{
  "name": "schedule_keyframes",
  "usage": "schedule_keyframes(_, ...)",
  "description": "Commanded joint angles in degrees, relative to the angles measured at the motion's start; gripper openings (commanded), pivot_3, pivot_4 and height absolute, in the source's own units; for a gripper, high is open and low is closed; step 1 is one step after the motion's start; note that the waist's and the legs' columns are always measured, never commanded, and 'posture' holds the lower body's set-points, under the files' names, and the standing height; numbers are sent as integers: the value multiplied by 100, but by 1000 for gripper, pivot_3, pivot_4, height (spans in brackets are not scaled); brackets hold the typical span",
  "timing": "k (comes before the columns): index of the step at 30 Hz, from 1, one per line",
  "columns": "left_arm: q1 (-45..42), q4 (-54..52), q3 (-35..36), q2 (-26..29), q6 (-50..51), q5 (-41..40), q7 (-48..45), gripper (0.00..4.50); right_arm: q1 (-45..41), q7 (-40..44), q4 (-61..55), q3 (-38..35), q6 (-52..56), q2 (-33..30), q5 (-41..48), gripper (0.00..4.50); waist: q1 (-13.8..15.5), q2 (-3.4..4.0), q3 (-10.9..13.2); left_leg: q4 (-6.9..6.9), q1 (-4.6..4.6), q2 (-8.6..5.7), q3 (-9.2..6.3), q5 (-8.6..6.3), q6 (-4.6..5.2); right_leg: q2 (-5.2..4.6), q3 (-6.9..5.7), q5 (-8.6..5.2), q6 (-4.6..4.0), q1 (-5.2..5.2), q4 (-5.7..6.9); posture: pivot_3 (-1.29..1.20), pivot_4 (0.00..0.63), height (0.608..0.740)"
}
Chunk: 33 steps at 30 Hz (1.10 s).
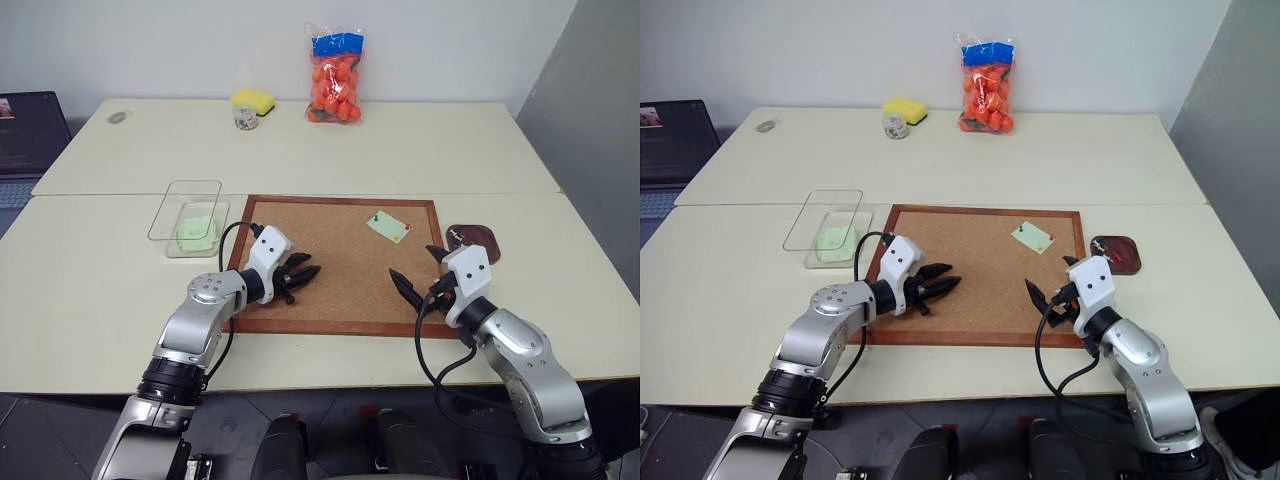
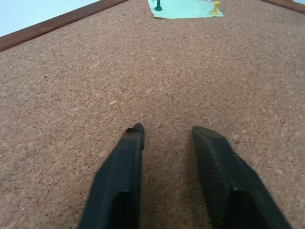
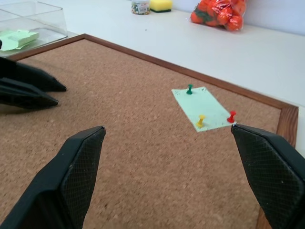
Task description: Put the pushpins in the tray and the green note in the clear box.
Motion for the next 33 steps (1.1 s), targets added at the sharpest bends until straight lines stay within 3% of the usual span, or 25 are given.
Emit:
schedule_keyframes(1, -105, -15, -40, -34, -126, 63, -50, 791, -355, 50, -138, -146, 212, -13, 230, 4500, -5, 0, 0, 0, 0, 0, 0, 0, 0, 0, 0, 0, 0, 0, 0, 0, 150, 740)
schedule_keyframes(5, -93, 46, -61, -30, -122, 133, -31, 68, -850, 14, 208, -99, 333, 1, 223, 4500, -4, 0, 0, 0, 1, 0, 0, 0, 0, 0, 0, 0, 0, 0, 1, 0, 150, 740)
schedule_keyframes(19, 25, 25, -128, -49, -53, 209, -82, 68, -3144, -442, 3417, -174, 54, 644, -81, 4500, -6, 1, 0, 0, 2, -1, 2, 0, 0, -1, 0, 5, -9, 0, 3, 0, 150, 740)
schedule_keyframes(33, 118, -181, -124, -22, 28, 181, -154, 68, -4263, -434, 6187, -123, -1184, 1000, -507, 4500, -17, 2, 1, -3, -1, 0, 8, 0, 1, -1, 6, 19, -29, -3, -1, 0, 150, 740)
